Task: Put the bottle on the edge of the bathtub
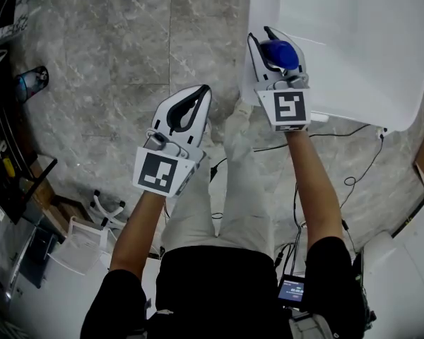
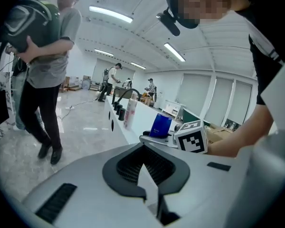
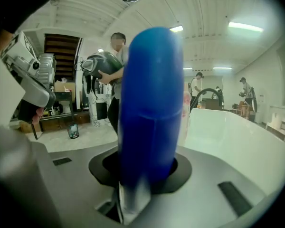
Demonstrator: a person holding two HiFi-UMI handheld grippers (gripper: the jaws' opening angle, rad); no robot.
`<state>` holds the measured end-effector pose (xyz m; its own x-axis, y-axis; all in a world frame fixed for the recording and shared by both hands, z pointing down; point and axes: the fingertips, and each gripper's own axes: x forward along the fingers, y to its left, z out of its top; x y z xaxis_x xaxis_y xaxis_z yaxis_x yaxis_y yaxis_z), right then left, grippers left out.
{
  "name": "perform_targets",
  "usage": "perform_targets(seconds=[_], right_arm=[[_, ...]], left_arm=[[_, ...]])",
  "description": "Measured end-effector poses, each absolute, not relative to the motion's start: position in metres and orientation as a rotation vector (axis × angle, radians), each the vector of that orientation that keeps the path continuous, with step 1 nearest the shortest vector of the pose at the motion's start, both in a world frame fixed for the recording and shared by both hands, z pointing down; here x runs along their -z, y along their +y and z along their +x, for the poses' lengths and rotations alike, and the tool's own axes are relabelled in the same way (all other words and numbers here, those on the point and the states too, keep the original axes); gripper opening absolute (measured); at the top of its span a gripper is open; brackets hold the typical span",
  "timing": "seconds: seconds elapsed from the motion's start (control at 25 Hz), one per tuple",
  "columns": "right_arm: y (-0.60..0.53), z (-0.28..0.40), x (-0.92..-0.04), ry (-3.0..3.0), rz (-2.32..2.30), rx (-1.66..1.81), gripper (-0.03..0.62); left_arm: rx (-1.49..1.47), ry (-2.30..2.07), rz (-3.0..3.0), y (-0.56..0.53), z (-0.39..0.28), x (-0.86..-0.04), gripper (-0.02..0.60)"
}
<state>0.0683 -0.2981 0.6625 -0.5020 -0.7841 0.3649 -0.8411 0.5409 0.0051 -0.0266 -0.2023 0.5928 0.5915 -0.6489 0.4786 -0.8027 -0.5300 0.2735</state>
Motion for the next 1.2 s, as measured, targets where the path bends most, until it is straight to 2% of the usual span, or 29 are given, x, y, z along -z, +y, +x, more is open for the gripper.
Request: perform_targets(seconds=[1.2], right_arm=[[-0.295, 0.064, -0.667, -2.436, 1.344, -0.245, 0.131]], left_arm=[[-0.405, -1.177, 2.329, -0.213, -0.036, -0.6, 0.012]])
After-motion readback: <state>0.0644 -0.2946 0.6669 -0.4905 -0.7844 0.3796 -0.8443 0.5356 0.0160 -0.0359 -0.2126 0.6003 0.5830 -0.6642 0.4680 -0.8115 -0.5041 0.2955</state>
